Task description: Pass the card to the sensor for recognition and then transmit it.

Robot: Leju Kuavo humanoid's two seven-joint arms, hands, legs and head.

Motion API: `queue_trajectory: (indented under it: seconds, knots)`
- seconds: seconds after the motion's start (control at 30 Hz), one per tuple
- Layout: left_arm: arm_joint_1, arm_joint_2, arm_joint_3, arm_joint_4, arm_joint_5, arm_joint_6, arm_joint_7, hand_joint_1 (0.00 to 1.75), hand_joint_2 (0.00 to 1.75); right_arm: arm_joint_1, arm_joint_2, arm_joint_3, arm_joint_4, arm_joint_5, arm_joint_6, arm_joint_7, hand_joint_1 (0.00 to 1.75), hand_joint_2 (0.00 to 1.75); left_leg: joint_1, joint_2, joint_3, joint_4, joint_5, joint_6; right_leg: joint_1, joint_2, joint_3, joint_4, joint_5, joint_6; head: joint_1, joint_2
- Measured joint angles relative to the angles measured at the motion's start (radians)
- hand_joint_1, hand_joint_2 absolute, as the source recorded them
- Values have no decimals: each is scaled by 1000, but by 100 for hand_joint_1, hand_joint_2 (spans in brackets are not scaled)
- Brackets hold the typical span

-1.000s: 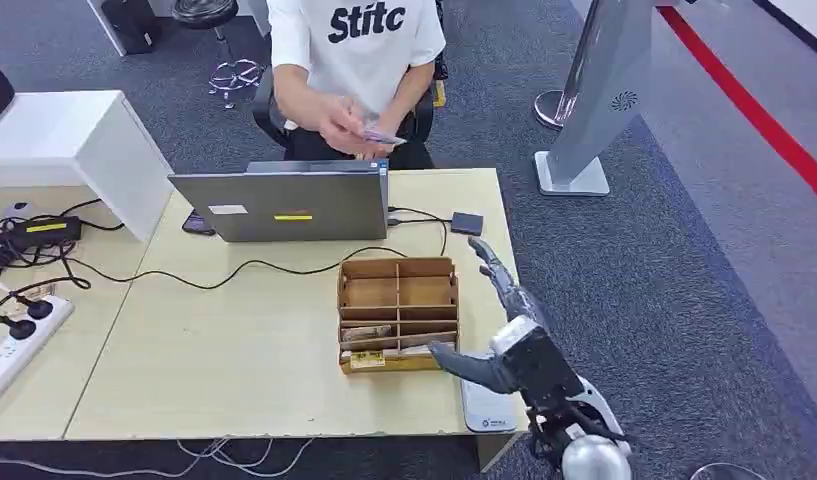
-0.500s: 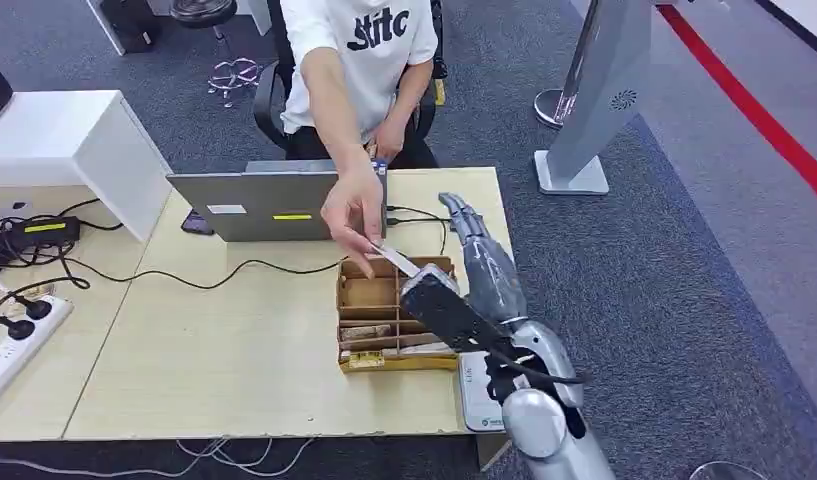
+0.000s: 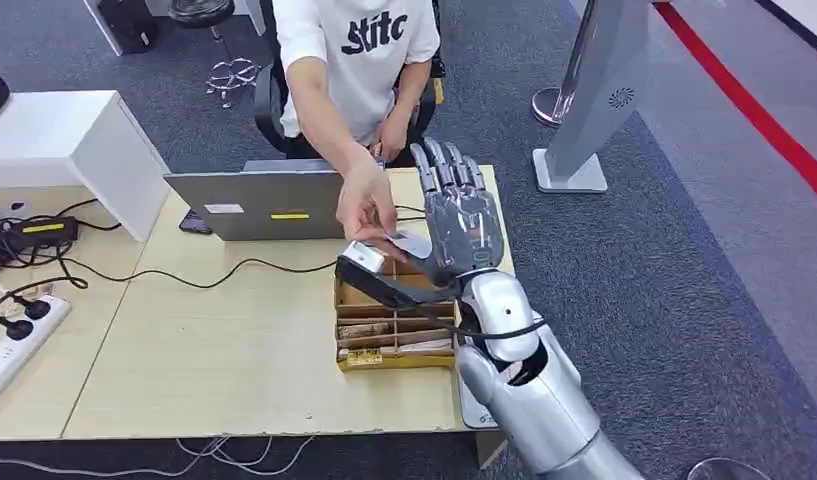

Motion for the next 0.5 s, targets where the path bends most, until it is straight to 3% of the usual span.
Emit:
queue_trajectory:
  seconds: [0.03,0.5]
  knots:
    - [-1,-2,0,0,0,0,0,0,175,-2,-1,0,11,2,-1,0,175,175,0,0,0,0,0,0,0,0,0,0,0,0,0,0]
    - [-5,-10,0,0,-9,6,4,0,175,15,-11,-8,72,-18,0,-29,175,175,0,0,-2,0,1,0,0,0,-3,1,1,-1,0,0]
